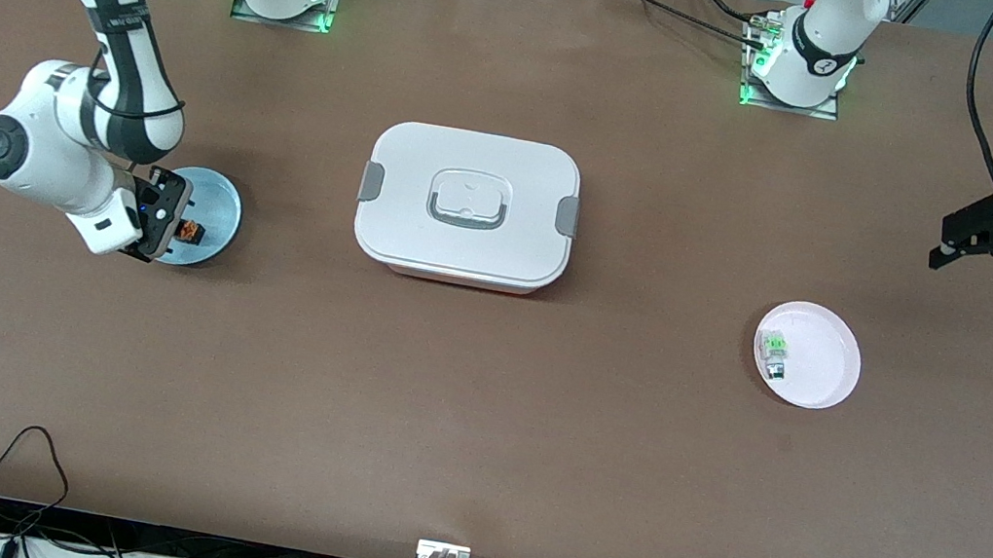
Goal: Transfer orange switch to right arm and place
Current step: 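Carry the switch with the right gripper over the light-blue plate, then lower the switch onto the light-blue plate and open the right gripper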
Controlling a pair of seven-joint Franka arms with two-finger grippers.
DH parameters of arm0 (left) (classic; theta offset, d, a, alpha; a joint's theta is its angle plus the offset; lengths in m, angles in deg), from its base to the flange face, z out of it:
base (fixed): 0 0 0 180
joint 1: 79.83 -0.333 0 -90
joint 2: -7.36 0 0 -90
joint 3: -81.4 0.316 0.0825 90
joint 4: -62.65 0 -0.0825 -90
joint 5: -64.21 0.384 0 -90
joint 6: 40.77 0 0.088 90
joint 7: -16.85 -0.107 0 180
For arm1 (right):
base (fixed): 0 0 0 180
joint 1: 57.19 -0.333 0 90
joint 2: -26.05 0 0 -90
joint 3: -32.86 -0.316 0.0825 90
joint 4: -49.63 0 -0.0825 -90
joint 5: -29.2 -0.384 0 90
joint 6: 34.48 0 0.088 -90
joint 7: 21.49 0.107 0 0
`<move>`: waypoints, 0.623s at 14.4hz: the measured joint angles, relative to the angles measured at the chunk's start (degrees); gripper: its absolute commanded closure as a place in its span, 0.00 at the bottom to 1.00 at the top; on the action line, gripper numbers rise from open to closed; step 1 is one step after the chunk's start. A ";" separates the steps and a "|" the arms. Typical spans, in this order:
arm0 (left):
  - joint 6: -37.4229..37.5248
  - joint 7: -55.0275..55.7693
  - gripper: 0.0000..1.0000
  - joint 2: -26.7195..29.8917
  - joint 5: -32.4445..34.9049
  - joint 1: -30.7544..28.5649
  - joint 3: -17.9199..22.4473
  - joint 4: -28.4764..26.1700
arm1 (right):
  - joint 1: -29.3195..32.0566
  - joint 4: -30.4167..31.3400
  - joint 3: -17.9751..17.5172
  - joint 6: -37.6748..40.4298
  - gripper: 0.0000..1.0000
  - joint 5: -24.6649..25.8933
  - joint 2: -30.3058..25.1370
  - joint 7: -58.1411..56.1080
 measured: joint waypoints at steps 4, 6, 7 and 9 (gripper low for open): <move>6.00 10.60 0.00 -0.01 2.25 2.21 0.01 2.11 | -0.17 -5.88 -1.56 11.70 0.00 0.03 -5.17 16.99; 7.73 11.23 0.00 -0.20 2.30 2.25 0.30 2.82 | -0.27 -6.59 -2.10 14.64 0.00 0.03 -8.20 25.66; 7.99 11.23 0.00 -0.45 2.40 2.25 0.53 2.94 | -0.27 -6.66 -2.14 15.19 0.00 0.03 -9.66 30.10; 8.03 11.22 0.00 -1.30 4.16 2.31 0.64 2.97 | -0.25 -6.84 -2.13 16.66 0.00 0.04 -12.47 40.03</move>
